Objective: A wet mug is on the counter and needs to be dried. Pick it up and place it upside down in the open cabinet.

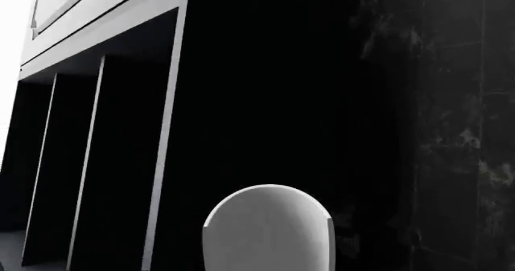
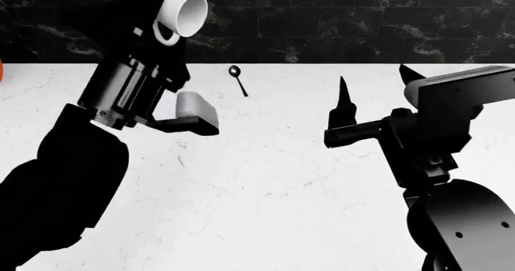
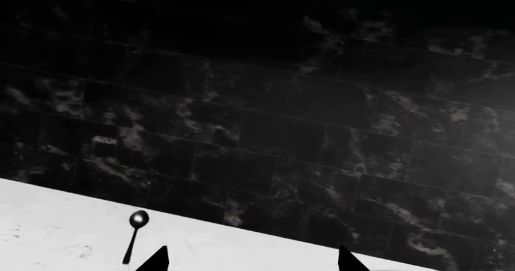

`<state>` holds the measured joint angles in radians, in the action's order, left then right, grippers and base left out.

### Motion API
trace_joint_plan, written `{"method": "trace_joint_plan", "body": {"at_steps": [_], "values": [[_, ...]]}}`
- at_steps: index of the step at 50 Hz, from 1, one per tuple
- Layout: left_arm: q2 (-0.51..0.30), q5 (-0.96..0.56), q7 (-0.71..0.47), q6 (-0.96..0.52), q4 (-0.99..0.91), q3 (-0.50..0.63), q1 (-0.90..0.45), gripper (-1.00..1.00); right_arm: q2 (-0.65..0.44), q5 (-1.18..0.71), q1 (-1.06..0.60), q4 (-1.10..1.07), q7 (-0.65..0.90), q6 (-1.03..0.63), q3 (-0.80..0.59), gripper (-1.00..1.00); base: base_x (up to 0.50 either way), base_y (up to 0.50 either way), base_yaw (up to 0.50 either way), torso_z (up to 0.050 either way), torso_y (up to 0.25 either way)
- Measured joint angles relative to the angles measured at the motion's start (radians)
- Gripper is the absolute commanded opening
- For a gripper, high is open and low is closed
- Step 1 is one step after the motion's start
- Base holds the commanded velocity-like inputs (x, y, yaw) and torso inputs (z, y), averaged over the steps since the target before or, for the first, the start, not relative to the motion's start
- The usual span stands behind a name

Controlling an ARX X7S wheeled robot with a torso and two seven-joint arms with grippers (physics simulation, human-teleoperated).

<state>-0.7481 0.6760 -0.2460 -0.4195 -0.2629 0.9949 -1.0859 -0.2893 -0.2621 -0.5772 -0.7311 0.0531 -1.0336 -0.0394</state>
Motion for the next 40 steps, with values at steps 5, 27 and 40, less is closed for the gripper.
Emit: {"method": "trace_joint_plan", "body": {"at_steps": [5,27,40], "values": [[-0.024,0.08,-0.007,0.039,0.019,0.041,-0.024,-1.0,0.001,-0.028,-0.013,-0.026,-0.009,-0.046,0.019,1.0,0.0,0.0,0.0,0.0,0.0],[-0.088,0.413,-0.087,0.166,0.093,0.177,-0.106,-1.0,-0.049,-1.033,-0.264,-0.003,0.503,-0.425,0.194,1.0,0.0,0.0,0.0,0.0,0.0],[-0.118,0.598,-0.177,0.258,0.101,0.249,-0.155,-1.0,-0.095,-1.445,-0.337,0.065,0.735,-0.424,0.134,1.0,0.0,0.0,0.0,0.0,0.0]]}}
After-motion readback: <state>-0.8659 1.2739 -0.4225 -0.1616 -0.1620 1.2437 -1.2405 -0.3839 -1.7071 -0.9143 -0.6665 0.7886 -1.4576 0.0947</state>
